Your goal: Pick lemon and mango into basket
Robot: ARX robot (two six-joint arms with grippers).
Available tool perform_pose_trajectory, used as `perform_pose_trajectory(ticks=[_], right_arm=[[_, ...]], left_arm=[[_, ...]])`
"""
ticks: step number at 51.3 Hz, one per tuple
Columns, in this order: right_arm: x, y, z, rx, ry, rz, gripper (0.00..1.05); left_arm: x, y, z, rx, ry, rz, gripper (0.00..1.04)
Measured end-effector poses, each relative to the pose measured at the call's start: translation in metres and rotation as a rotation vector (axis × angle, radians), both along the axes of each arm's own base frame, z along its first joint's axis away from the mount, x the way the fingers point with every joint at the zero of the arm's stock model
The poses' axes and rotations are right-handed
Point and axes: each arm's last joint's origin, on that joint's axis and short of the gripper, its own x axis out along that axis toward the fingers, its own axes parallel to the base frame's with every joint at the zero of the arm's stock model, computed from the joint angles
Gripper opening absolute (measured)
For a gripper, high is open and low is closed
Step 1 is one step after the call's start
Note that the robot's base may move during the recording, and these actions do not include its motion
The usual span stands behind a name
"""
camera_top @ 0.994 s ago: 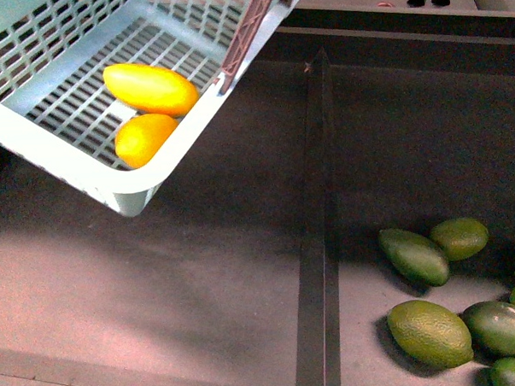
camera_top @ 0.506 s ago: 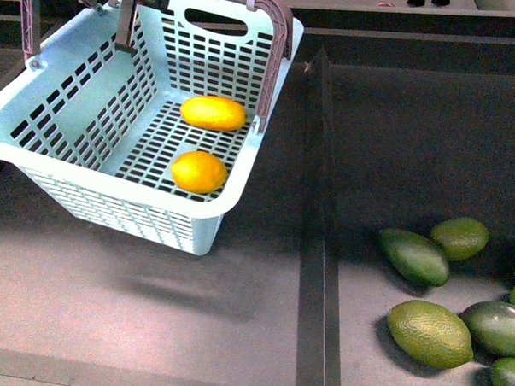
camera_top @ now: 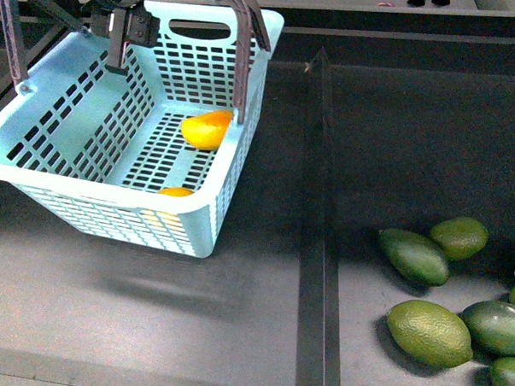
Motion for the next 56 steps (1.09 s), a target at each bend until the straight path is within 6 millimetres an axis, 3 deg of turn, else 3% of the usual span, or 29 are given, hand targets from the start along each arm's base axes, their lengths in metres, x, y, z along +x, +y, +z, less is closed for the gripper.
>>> perform_pose_trajectory(ticks=[7, 13, 21, 22, 25, 29, 35, 45, 56], right_arm=[[0.0, 0.0, 0.0, 0.0, 0.0, 0.0, 0.96], [0.0, 0.0, 0.0, 0.0, 0.0, 0.0, 0.96], [0.0, 0.0, 0.0, 0.0, 0.0, 0.0, 0.96], [0.0, 0.0, 0.0, 0.0, 0.0, 0.0, 0.96], [0.0, 0.0, 0.0, 0.0, 0.0, 0.0, 0.96], [0.0, 0.0, 0.0, 0.0, 0.0, -0.001, 0.96], [0.0, 0.0, 0.0, 0.0, 0.0, -0.001, 0.96], [0.0, 0.0, 0.0, 0.0, 0.0, -0.001, 0.96], [0.0, 0.0, 0.0, 0.0, 0.0, 0.0, 0.96]], left_arm=[[-0.016, 0.012, 0.013, 0.021, 0.008, 0.055, 0.73], [-0.046, 0.026, 0.04, 0.083, -0.001, 0.129, 0.98], [-0.08, 0.03, 0.083, 0.155, 0.02, 0.11, 0.98], [-0.086, 0.029, 0.09, 0.181, 0.009, 0.057, 0.96], [-0.101, 0.032, 0.095, 0.284, -0.281, -0.242, 0.81], [-0.129, 0.051, 0.083, 0.67, -0.5, -0.405, 0.63], [-0.162, 0.079, 0.068, 1.038, -0.523, -0.455, 0.41], [-0.207, 0.106, 0.043, 1.183, -0.482, -0.514, 0.03], [-0.249, 0.125, 0.027, 1.206, -0.475, -0.513, 0.04]])
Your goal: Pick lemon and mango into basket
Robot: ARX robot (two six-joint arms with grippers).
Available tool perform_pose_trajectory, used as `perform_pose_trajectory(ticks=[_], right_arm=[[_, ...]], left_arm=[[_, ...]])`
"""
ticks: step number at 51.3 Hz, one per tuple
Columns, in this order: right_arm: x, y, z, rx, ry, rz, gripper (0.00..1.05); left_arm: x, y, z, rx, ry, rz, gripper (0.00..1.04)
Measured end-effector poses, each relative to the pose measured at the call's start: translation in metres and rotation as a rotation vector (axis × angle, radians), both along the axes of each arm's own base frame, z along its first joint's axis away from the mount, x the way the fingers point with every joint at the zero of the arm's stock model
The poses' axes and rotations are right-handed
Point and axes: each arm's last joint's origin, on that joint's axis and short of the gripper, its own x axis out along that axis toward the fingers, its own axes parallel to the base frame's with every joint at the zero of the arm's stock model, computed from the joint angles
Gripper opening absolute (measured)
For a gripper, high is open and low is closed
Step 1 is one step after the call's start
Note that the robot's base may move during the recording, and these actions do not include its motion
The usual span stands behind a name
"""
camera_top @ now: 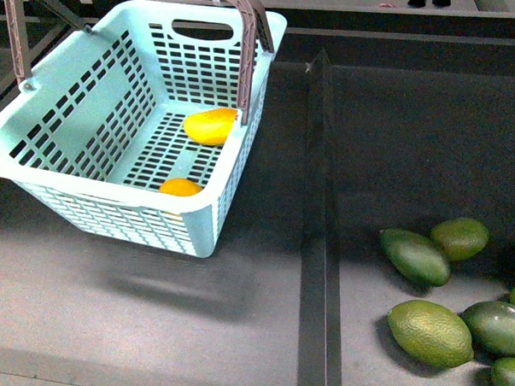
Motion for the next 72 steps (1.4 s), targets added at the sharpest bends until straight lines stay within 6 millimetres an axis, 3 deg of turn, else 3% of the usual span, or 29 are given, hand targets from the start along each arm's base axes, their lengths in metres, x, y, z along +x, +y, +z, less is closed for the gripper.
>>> perform_pose_trajectory(ticks=[23, 29, 72], right_arm=[[0.0, 0.0, 0.0, 0.0, 0.0, 0.0, 0.96], [0.0, 0.0, 0.0, 0.0, 0.0, 0.0, 0.96], [0.0, 0.0, 0.0, 0.0, 0.0, 0.0, 0.96]], left_arm=[[-0.048, 0.019, -0.02, 0.005, -0.012, -0.003, 0.03], [-0.056, 0.019, -0.026, 0.006, 0.011, -0.004, 0.04], [-0.089, 0.019, -0.017, 0.007, -0.021, -0.003, 0.03]])
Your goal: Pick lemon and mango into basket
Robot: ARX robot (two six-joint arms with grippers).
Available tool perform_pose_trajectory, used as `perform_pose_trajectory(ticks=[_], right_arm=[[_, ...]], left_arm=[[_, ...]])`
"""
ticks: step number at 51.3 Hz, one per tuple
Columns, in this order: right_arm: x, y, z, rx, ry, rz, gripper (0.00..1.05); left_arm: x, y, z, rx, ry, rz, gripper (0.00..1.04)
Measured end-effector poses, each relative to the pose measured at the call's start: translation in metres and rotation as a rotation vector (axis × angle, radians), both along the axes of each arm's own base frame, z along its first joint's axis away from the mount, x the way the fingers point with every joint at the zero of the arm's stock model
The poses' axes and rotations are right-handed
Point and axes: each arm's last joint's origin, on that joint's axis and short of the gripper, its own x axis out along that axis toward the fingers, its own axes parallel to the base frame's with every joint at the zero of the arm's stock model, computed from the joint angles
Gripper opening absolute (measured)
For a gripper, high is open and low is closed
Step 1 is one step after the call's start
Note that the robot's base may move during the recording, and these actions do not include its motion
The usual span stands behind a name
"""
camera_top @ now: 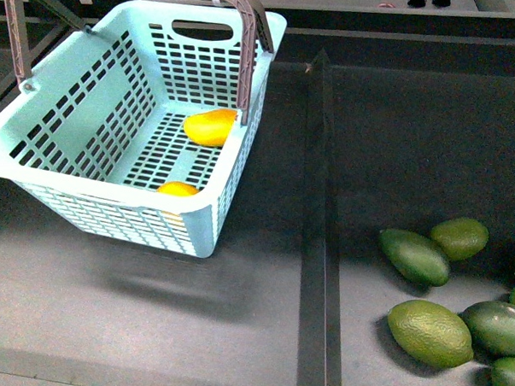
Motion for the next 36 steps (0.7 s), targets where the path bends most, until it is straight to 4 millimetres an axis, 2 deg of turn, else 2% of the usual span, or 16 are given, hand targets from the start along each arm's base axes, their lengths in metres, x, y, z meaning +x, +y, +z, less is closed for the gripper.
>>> perform_pose_trajectory(ticks=[11, 18, 36], right_arm=[[0.0, 0.0, 0.0, 0.0, 0.0, 0.0, 0.96], [0.0, 0.0, 0.0, 0.0, 0.0, 0.0, 0.96], [0.0, 0.0, 0.0, 0.0, 0.0, 0.0, 0.96]], left_arm=[[-0.004, 0.0, 0.0, 0.0, 0.0, 0.0, 0.03], [-0.014, 0.0, -0.004, 0.0, 0.013, 0.0, 0.03], [-0.015, 0.0, -0.003, 0.0, 0.005, 0.0, 0.03]])
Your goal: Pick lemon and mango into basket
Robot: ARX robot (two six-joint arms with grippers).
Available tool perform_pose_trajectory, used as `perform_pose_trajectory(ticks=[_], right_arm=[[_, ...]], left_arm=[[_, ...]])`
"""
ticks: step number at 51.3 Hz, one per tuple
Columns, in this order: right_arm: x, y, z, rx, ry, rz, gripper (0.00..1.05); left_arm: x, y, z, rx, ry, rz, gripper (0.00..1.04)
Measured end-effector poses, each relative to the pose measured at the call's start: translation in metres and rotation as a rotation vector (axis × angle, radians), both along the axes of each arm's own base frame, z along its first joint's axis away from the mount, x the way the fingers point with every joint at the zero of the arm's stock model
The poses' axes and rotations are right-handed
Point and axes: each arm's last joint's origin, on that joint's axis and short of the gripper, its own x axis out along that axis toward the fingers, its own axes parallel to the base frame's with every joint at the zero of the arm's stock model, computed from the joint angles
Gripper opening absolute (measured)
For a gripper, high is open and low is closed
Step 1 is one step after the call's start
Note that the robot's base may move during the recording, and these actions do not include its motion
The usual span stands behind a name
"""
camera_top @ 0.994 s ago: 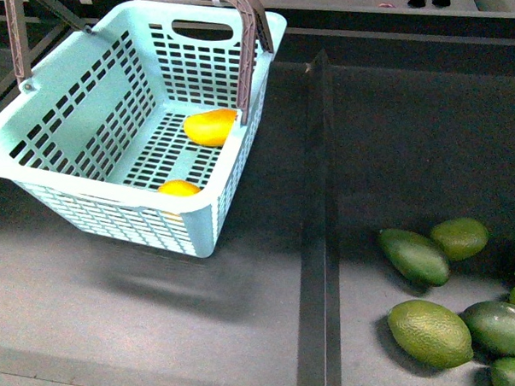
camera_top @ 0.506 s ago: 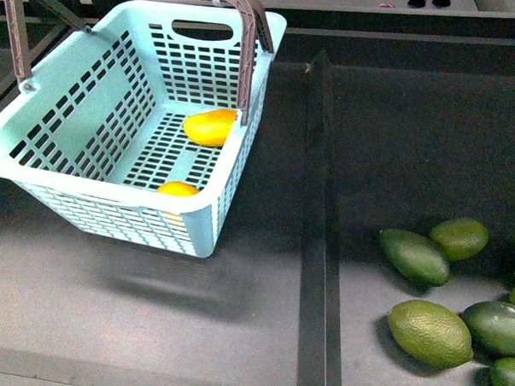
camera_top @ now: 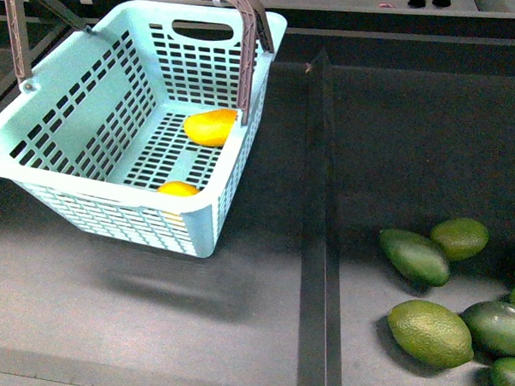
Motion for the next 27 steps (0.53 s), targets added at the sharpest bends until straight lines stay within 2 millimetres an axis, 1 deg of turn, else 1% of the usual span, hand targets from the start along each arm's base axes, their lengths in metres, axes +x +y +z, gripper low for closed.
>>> perform_pose_trajectory(ticks=[10, 11, 12, 19, 27], right_arm=[[0.0, 0.0, 0.0, 0.0, 0.0, 0.0, 0.96], [0.0, 0.0, 0.0, 0.0, 0.0, 0.0, 0.96], [0.0, 0.0, 0.0, 0.0, 0.0, 0.0, 0.96], [0.0, 0.0, 0.0, 0.0, 0.0, 0.0, 0.96], [0.0, 0.0, 0.0, 0.0, 0.0, 0.0, 0.96]], left_arm=[[0.0, 0.0, 0.0, 0.0, 0.0, 0.0, 0.03], [0.0, 0.0, 0.0, 0.0, 0.0, 0.0, 0.05], [0.0, 0.0, 0.0, 0.0, 0.0, 0.0, 0.08], [0.0, 0.0, 0.0, 0.0, 0.0, 0.0, 0.47], [0.0, 0.0, 0.0, 0.0, 0.0, 0.0, 0.88]])
